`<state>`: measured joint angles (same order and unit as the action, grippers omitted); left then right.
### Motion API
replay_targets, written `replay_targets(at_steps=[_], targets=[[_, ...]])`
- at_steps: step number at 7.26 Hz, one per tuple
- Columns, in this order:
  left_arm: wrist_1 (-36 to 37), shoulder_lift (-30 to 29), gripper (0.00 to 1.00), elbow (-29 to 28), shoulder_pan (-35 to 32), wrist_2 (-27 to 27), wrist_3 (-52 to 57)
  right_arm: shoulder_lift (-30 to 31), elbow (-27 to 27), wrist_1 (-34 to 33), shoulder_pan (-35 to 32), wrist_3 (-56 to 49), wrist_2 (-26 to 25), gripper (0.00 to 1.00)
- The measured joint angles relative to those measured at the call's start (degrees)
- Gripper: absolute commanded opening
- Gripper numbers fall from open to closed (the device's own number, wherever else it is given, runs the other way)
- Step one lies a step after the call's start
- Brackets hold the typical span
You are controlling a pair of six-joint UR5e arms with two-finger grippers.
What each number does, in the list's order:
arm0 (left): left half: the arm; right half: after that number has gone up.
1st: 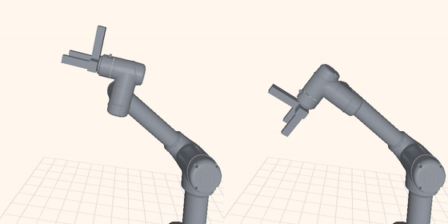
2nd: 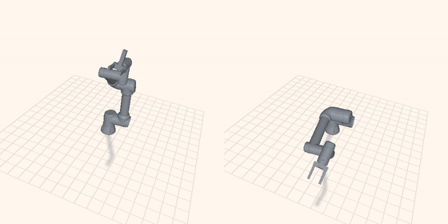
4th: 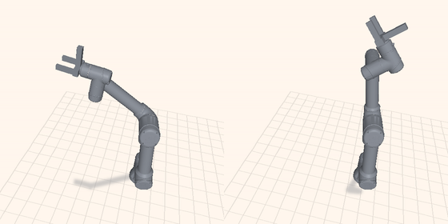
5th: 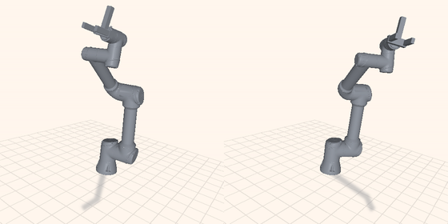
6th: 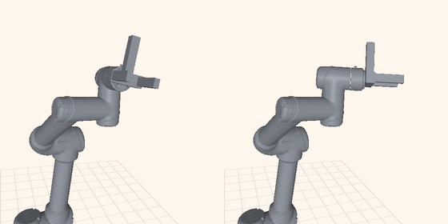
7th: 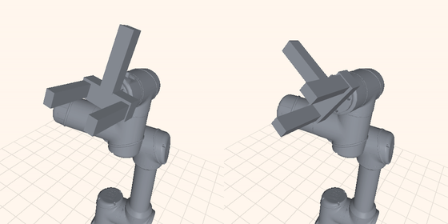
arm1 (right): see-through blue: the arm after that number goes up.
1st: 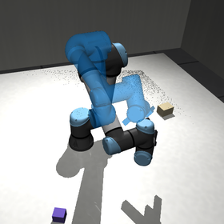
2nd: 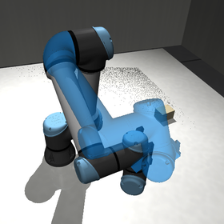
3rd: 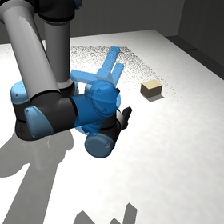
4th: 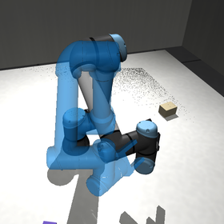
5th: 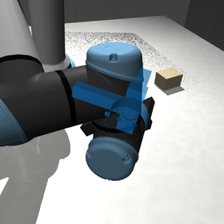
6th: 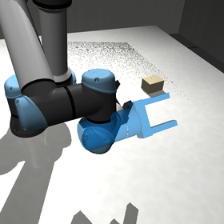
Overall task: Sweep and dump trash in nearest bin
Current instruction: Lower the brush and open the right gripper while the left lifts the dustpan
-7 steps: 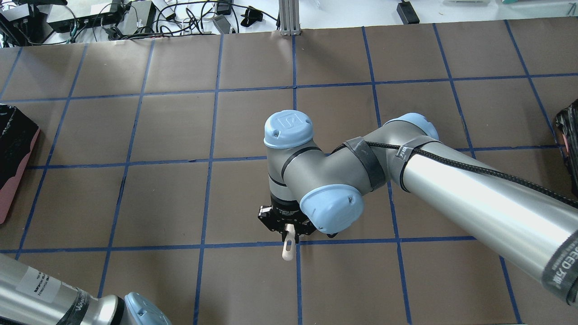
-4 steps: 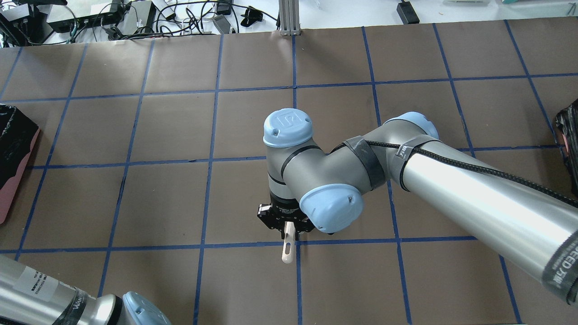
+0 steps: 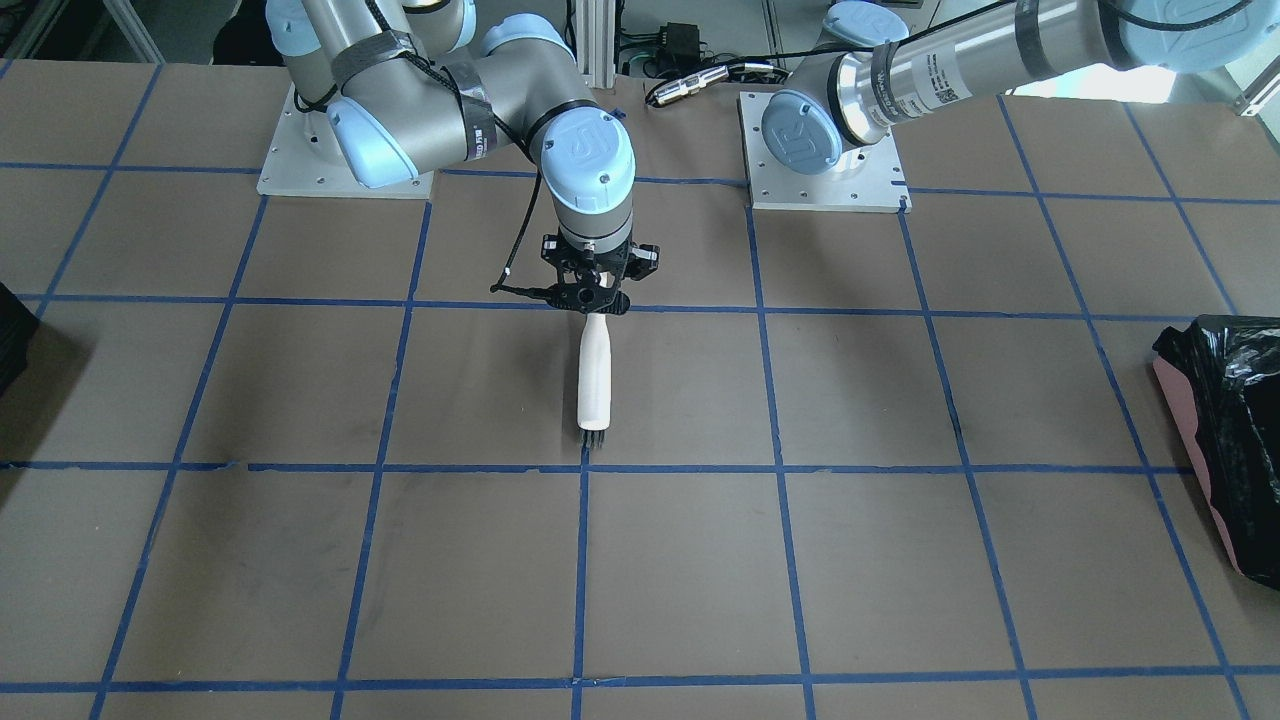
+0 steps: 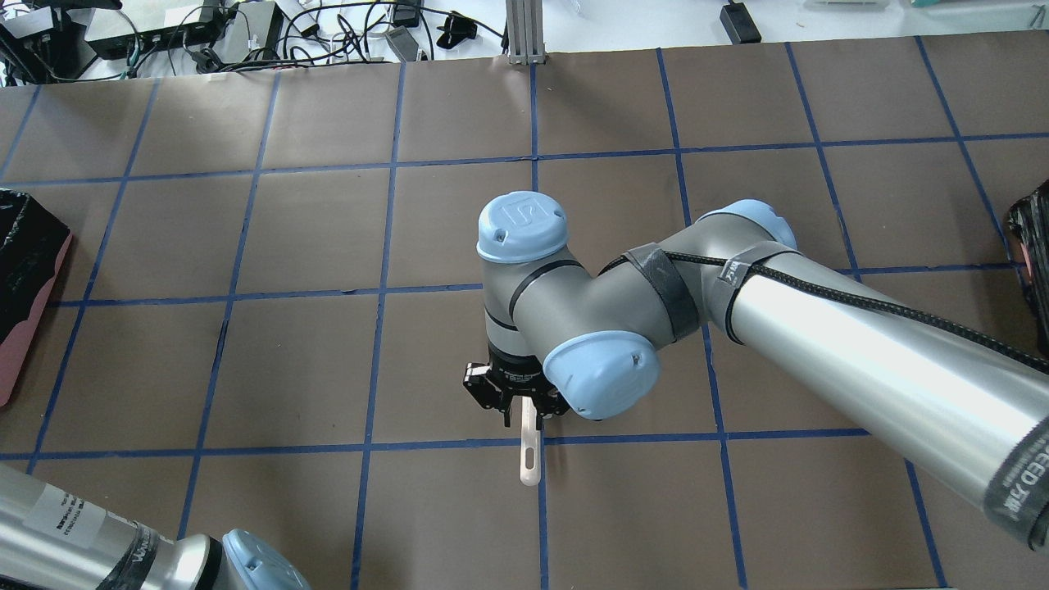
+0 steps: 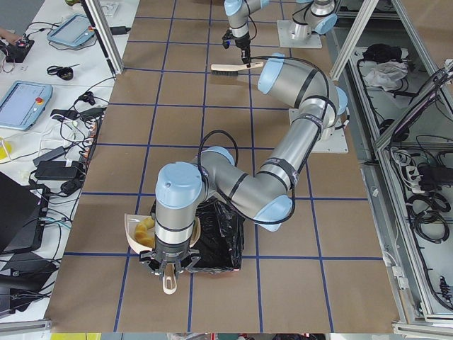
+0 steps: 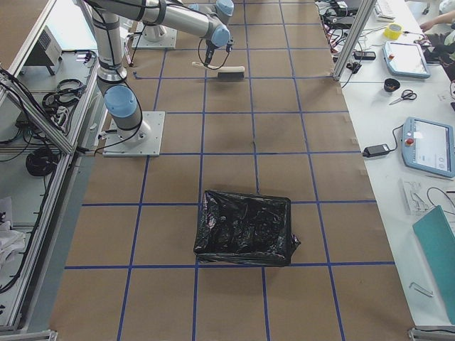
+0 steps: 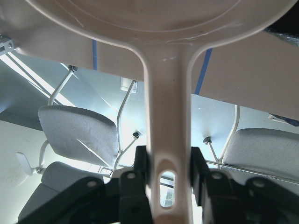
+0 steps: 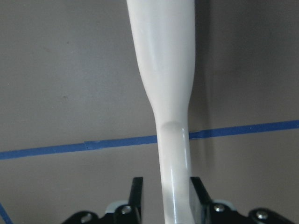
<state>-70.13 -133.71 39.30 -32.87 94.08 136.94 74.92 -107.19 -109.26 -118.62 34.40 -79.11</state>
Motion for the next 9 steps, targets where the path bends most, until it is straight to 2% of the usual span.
replay_targets(at_steps=[2, 3, 4, 5, 6, 7, 9], targets=[[7.4, 1.3, 0.00, 4.7, 0.0, 0.3, 0.2, 0.4, 4.7, 0.6, 0.3, -0.6, -2.6, 0.49], [12.7, 1.8, 0.00, 7.7, 0.0, 0.4, 0.9, 0.6, 10.2, 4.6, 0.3, -1.9, -3.6, 0.50], [17.9, 2.6, 0.00, 10.4, 0.0, 0.6, 1.7, 0.7, 17.2, 10.0, 0.3, -3.8, -3.9, 0.57], [21.1, 3.7, 0.00, 12.5, -0.1, 1.2, 2.1, 0.7, 23.9, 14.8, 0.4, -4.7, -4.0, 0.95], [22.9, 5.0, 0.00, 13.9, -0.3, 2.5, 2.4, 1.2, 28.4, 18.2, 0.4, -5.0, -4.3, 1.00], [23.9, 6.2, 0.00, 14.9, -0.6, 3.5, 2.6, 2.6, 30.3, 20.8, 0.4, -5.2, -5.0, 1.00], [23.7, 8.3, 0.00, 16.2, -1.3, 3.5, 2.2, 7.5, 27.7, 25.4, 0.5, -5.4, -8.2, 1.00]])
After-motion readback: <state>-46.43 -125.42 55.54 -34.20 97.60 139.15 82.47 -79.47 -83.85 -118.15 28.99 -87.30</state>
